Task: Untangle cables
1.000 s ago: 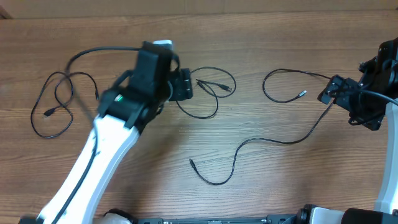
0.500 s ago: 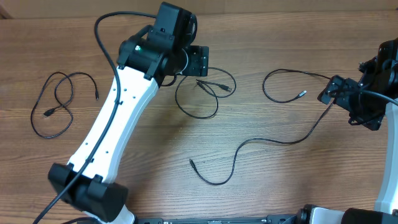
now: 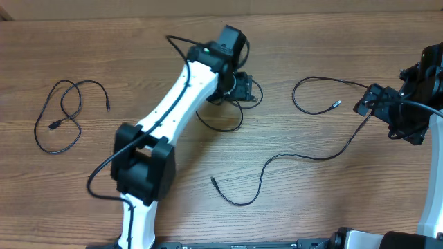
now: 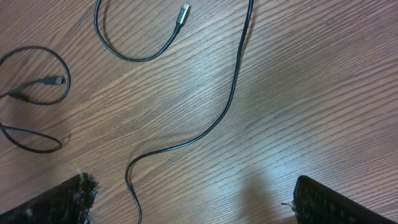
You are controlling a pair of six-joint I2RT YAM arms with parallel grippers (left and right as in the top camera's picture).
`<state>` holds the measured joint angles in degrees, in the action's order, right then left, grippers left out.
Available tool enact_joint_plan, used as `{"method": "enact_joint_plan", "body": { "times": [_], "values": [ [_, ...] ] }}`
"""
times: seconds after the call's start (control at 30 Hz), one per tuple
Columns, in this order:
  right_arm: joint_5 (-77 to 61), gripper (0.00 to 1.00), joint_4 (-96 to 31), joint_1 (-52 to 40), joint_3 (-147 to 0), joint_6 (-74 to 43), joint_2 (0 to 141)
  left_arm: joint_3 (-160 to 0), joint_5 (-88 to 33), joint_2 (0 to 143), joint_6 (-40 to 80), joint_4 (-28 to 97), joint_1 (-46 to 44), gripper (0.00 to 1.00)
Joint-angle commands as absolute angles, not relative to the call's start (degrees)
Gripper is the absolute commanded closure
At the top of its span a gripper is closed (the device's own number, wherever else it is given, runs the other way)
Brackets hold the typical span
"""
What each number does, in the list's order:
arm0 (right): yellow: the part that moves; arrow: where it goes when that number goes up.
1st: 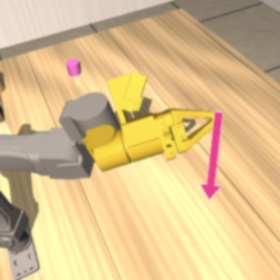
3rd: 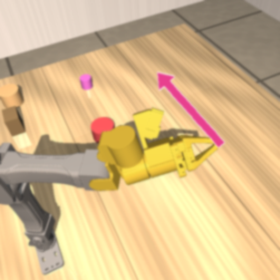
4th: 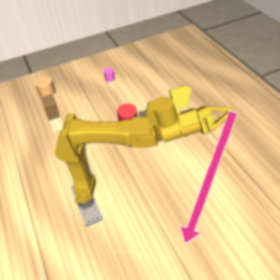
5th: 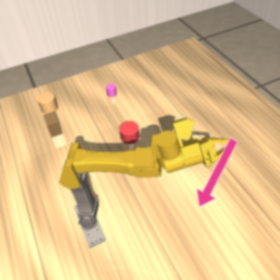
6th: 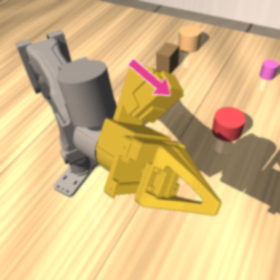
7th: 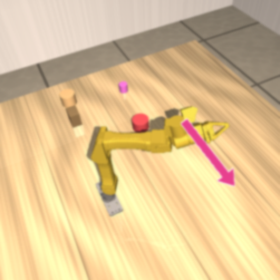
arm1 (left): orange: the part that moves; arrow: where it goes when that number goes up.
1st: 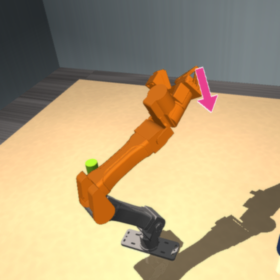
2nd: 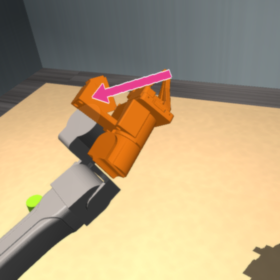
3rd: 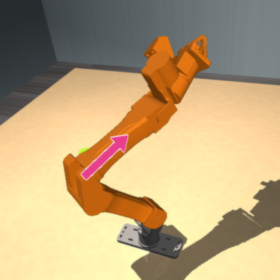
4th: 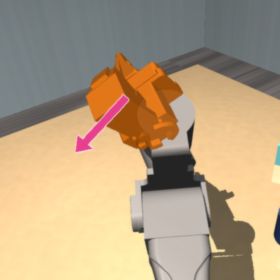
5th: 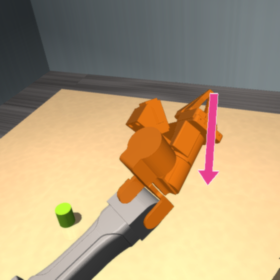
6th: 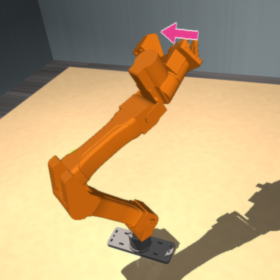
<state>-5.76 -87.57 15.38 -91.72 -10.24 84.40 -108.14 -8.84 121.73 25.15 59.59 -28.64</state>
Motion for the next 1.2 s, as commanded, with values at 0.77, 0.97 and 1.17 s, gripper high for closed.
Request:
{"method": "enact_joint_plan", "body": {
  "times": [0.77, 0.97, 1.17],
  "values": [
    [-6.09, 0.00, -87.50, 15.49, -92.97, -9.82, 84.07, -112.05, 6.37, 120.55, 25.96, 63.33, -27.42, 0.96],
    [-6.09, 0.00, -87.53, 15.51, -92.97, -9.80, 84.07, -115.39, 15.90, 108.66, 25.71, 67.02, -20.93, 0.96],
    [-6.09, 0.00, -87.53, 15.51, -92.97, -9.82, 84.07, -115.63, 25.63, 96.90, 21.34, 66.78, -10.72, 0.96]
  ]
}}
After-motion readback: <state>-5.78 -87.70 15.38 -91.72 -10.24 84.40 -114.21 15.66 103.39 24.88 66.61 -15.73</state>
